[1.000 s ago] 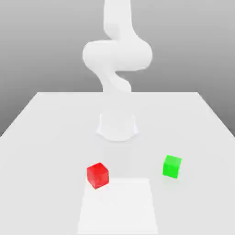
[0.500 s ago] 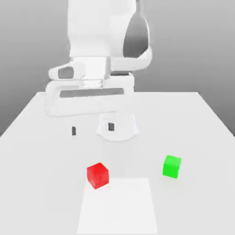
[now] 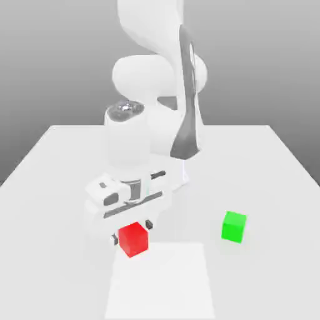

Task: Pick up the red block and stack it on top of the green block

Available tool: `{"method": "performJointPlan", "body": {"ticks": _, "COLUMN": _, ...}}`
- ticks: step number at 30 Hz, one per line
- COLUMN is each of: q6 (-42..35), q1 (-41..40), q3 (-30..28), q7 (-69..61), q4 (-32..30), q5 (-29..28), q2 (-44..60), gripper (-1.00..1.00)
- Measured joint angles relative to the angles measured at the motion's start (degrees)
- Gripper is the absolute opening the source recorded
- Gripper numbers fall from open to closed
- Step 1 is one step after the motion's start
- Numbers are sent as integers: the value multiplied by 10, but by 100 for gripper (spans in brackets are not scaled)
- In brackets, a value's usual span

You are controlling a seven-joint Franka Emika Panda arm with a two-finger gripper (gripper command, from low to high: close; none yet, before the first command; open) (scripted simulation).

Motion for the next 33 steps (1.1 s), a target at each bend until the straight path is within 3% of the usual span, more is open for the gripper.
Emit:
{"method": "performJointPlan", "body": {"ticks": 1, "q6": 10, "q1": -14, "q3": 17, "q7": -6, "q4": 1, "q5": 9, "q2": 11, "gripper": -100}}
{"method": "performJointPlan", "body": {"ticks": 9, "q6": 5, "q1": -12, "q3": 13, "q7": -2, "q4": 0, "q5": 4, "q2": 6, "gripper": -100}}
{"method": "performJointPlan", "body": {"ticks": 15, "q6": -52, "q1": 8, "q3": -39, "q7": 71, "q4": -8, "q5": -102, "q2": -62, "gripper": -100}}
{"method": "performJointPlan", "body": {"ticks": 24, "q6": -134, "q1": -18, "q3": -24, "q7": 132, "q4": -27, "q5": -190, "q2": -161, "gripper": -100}}
{"method": "performJointPlan", "body": {"ticks": 33, "q6": -194, "q1": 187, "q3": 66, "q7": -13, "q4": -38, "q5": -138, "q2": -231, "gripper": -100}}
